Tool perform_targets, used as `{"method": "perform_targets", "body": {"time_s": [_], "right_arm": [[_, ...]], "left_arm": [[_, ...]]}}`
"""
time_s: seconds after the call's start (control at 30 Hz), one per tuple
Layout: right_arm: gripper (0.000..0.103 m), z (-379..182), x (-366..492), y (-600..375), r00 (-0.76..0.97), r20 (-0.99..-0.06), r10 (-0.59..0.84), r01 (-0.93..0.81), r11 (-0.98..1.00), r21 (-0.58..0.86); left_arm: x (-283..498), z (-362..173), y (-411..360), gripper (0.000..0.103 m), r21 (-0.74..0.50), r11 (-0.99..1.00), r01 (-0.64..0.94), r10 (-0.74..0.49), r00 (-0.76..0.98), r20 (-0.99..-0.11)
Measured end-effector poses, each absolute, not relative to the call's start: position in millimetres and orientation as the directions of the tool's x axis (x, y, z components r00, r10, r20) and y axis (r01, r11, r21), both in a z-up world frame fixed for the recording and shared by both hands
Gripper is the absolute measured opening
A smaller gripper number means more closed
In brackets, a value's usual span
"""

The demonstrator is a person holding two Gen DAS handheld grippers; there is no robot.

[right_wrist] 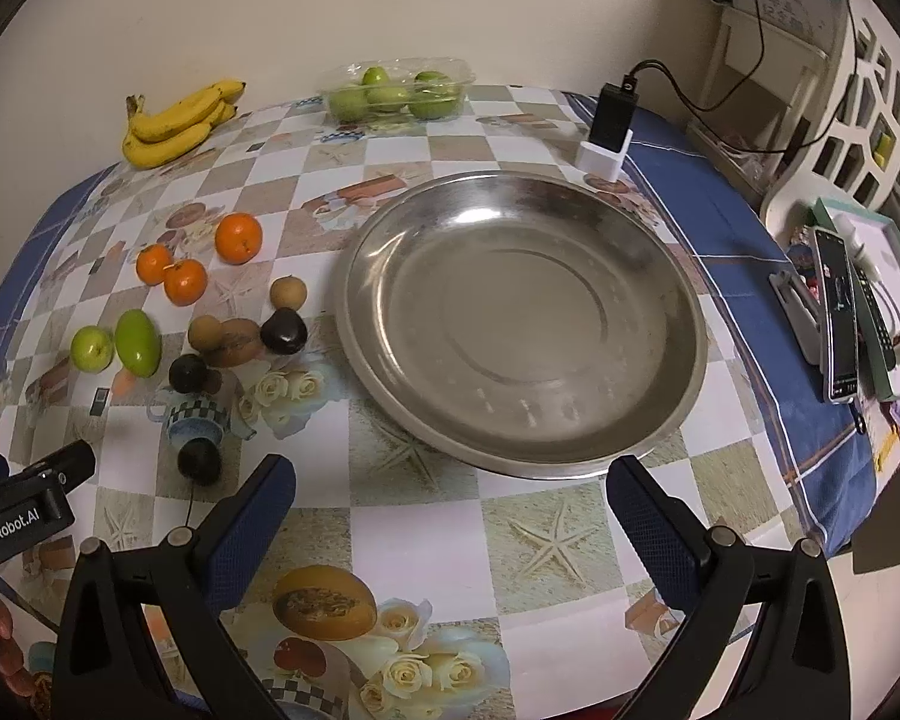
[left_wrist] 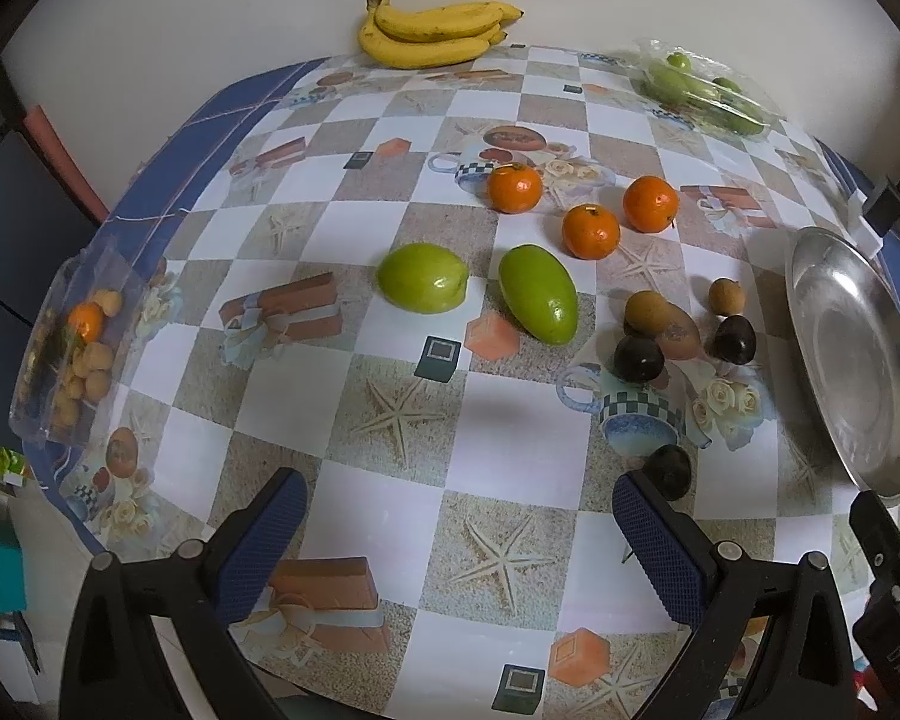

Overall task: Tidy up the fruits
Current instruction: 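Grasp the dark round fruit with the right tool while the left tool approaches the green mango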

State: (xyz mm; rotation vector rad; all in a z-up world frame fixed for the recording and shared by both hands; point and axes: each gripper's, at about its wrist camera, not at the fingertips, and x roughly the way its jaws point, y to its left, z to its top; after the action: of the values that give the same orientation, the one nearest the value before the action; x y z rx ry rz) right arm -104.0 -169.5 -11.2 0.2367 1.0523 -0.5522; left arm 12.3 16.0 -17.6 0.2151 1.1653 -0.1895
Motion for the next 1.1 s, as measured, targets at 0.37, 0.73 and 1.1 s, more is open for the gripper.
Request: {"method": "perform_targets", "body": {"time_s": [0.37,0.73,1.1], "right_arm": [[0.103,-5,-103,-168,0.420,-0.852,-0.313,0.531,0.846,-0.049],[0.103,-1,-59,-133,0.499,-0.863,-0.082,0.386,0.912,0.136],[0.103,-34,-15,-116,0.332,-0.943,-0.002,0.361,0.924,0.126]], "left_arm": [[12,-15,18,0.103,0.049,0.966,0.256,-0.057,0.391,-0.918],[42,7,39,0.103,0.020,0.988,0.156,-0.060,0.497,-0.866],[69,3,18,0.103,0.045,0.983,0.179,-0.032,0.404,-0.914]]}}
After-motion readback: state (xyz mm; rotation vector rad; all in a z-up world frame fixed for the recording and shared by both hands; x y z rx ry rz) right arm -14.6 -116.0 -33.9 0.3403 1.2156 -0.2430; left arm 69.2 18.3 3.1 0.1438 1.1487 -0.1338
